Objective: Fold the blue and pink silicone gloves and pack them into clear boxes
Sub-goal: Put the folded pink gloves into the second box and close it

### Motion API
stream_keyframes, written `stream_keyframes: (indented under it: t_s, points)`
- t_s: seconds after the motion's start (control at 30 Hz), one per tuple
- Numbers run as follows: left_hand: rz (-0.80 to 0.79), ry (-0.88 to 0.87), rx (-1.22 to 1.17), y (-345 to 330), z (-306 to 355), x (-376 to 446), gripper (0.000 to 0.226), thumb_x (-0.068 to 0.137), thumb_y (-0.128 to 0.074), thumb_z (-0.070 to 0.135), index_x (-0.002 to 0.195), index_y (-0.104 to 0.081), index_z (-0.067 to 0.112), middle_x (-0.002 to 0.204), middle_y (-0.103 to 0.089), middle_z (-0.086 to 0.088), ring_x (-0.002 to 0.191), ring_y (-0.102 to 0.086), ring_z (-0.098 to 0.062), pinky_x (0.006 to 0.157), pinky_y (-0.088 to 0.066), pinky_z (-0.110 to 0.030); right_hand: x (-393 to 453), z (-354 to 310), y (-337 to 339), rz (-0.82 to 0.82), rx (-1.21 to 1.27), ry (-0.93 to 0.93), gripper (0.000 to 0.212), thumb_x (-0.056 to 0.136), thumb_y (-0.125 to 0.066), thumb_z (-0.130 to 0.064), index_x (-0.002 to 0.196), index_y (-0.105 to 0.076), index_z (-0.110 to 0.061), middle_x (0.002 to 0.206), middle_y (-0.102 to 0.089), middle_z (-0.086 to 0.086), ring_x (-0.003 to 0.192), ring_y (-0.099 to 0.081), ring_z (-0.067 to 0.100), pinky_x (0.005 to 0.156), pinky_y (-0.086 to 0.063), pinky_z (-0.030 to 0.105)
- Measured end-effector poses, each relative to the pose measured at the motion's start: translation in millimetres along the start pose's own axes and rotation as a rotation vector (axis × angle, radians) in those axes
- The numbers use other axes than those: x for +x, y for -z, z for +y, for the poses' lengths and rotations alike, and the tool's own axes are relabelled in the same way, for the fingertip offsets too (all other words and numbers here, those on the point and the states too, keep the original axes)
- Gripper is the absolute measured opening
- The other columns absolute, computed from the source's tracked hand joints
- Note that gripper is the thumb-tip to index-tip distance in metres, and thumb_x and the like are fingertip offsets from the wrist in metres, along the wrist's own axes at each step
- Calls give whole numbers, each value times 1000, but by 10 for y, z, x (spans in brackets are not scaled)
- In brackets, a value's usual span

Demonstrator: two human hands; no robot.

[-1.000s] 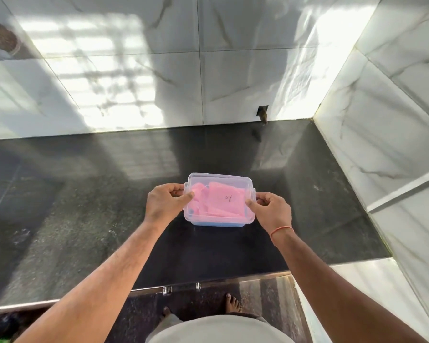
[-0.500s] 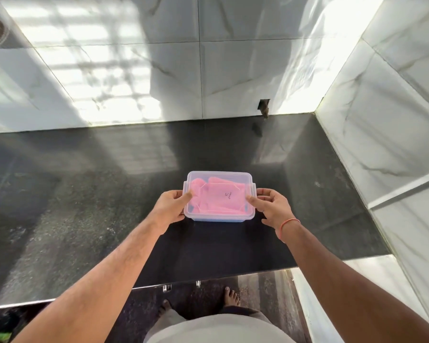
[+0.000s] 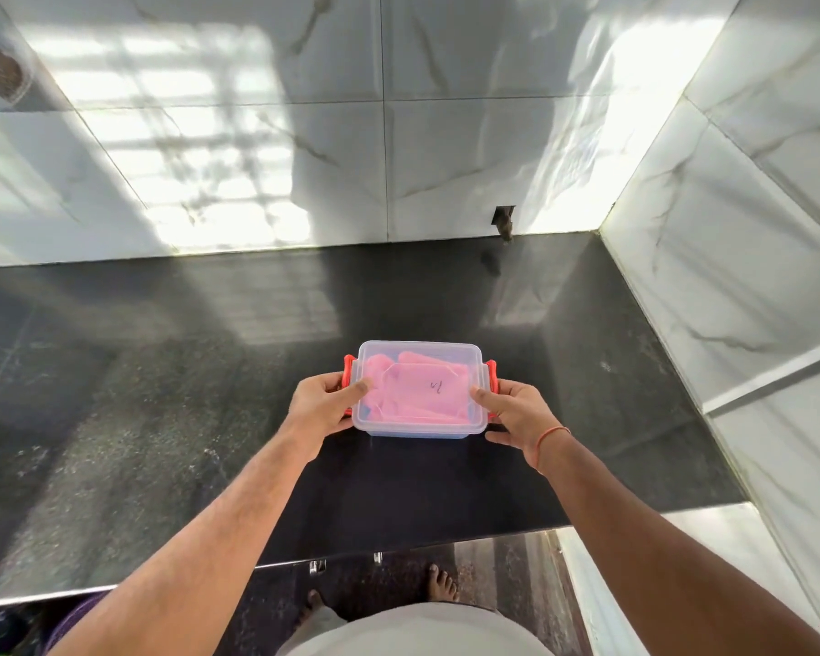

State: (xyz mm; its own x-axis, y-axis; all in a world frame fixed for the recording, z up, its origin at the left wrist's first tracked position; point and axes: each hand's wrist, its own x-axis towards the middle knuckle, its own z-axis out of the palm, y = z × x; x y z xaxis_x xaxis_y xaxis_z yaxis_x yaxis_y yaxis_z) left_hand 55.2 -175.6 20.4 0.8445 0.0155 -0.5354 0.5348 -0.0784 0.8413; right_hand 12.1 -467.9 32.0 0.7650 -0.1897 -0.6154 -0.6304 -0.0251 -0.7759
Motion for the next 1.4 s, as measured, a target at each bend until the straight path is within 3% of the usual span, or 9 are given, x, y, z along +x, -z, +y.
stream_keyframes:
  t_s: [0.1,0.37,0.57,0.73,0.87,1.0,1.13,1.27,1.4]
  points:
    - [20,-29,-9,-26,-44,-17,16,95,-87,30,106,-86,19,103,-86,-7,97,-84,-23,81,-71,-44,-41,20,-112,56,-32,73,11,104,-70,-30,111,-74,-23,111,-81,4,107,-76,25,93,-64,53]
    - [94,-135,150,-75,-151,-3,37,94,-80,56,126,-81,38,102,-85,11,98,-83,-17,85,-70,-47,-66,31,-194,110,-108,123,14,108,-62,-34,117,-70,-27,113,-78,3,105,-76,26,84,-68,52]
    - [120,-156,221,-57,-171,26,35,97,-75,57,126,-81,38,100,-85,14,101,-82,-16,95,-67,-48,-62,55,-214,133,-132,147,10,108,-61,-36,101,-67,-34,109,-77,1,104,-76,23,67,-66,36]
    - [126,-182,247,-70,-174,17,37,98,-75,57,128,-81,36,103,-85,13,102,-81,-15,96,-67,-48,-53,58,-214,134,-140,153,8,108,-61,-36,103,-67,-36,111,-77,-1,105,-76,24,65,-65,35]
    - [156,-228,386,-94,-112,-41,39,104,-66,55,138,-75,37,110,-81,18,102,-77,-10,100,-63,-40,-38,57,-218,129,-237,179,20,110,-56,-37,125,-70,-35,119,-77,1,113,-74,28,84,-67,48]
    - [246,-298,660,-182,-108,-124,55,113,-46,51,165,-47,32,134,-78,1,121,-73,-24,105,-56,-40,-49,88,-273,200,-505,255,60,113,-41,-44,169,-31,-25,141,-69,10,124,-66,36,106,-55,52]
    - [221,-310,778,-229,-142,-183,62,116,-35,45,173,-29,20,161,-60,-8,142,-60,-34,114,-49,-47,-61,172,-284,167,-646,296,69,115,-31,-46,172,-4,-19,155,-59,15,133,-60,40,109,-49,51]
    - [306,-513,992,-106,-182,-232,69,115,-43,33,175,-16,14,182,-23,-4,164,-28,-36,125,-38,-59,-92,181,-257,285,-976,575,74,113,-36,-41,172,2,-19,181,-7,-2,167,-10,26,128,-22,63]
    - [263,-767,1227,-89,-156,-243,70,111,-35,37,176,-13,24,185,-6,4,171,0,-29,132,-9,-62,-71,145,-341,264,-1222,823,69,112,-25,-50,173,0,-27,181,3,-11,167,6,16,128,-1,63]
